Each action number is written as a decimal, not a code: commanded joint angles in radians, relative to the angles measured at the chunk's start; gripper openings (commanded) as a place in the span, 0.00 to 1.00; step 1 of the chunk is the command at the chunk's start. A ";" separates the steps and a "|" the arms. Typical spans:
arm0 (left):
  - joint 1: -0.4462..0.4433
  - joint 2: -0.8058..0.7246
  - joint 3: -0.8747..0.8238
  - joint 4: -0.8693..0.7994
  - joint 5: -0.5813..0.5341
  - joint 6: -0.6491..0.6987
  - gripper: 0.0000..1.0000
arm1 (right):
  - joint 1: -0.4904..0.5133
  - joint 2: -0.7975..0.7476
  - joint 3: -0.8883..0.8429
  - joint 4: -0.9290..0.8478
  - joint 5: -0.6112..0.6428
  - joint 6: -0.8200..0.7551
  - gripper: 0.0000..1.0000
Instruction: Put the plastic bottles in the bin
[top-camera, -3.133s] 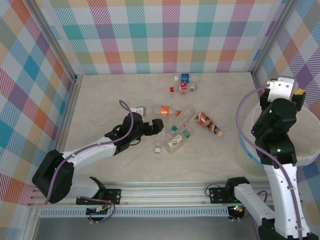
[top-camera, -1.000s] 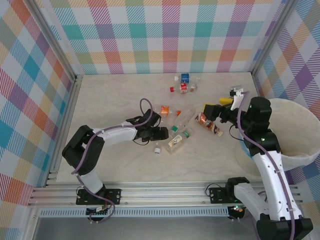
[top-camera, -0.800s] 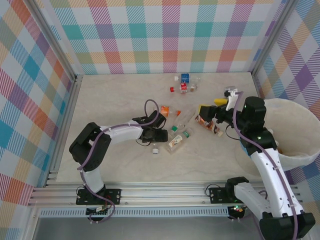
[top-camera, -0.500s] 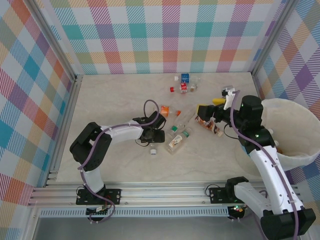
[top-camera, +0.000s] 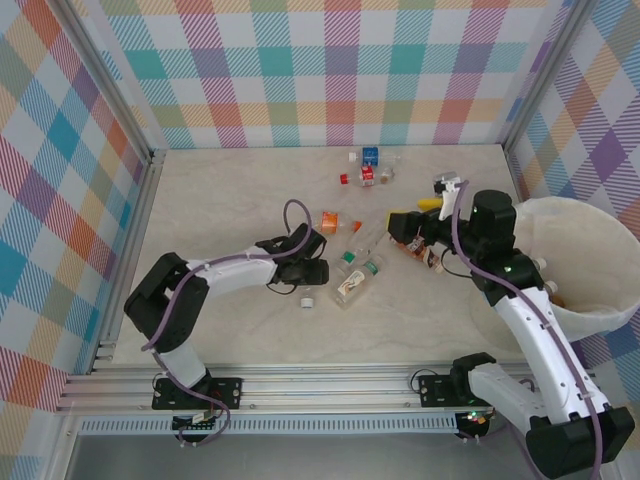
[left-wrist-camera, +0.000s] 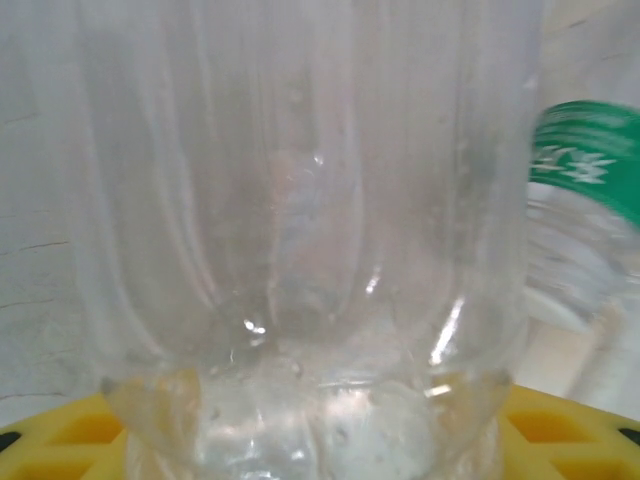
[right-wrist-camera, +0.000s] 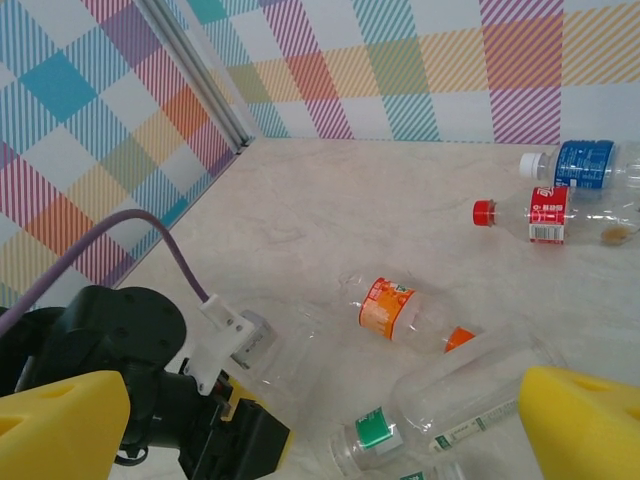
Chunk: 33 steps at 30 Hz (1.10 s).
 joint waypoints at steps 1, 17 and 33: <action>-0.007 -0.095 -0.061 0.179 0.072 0.045 0.37 | 0.026 0.023 -0.011 0.071 0.033 0.059 1.00; -0.007 -0.287 -0.160 0.495 0.354 0.174 0.29 | 0.232 0.325 0.058 0.214 0.090 0.310 1.00; -0.006 -0.251 -0.156 0.689 0.525 0.142 0.25 | 0.258 0.437 0.086 0.254 -0.016 0.288 0.97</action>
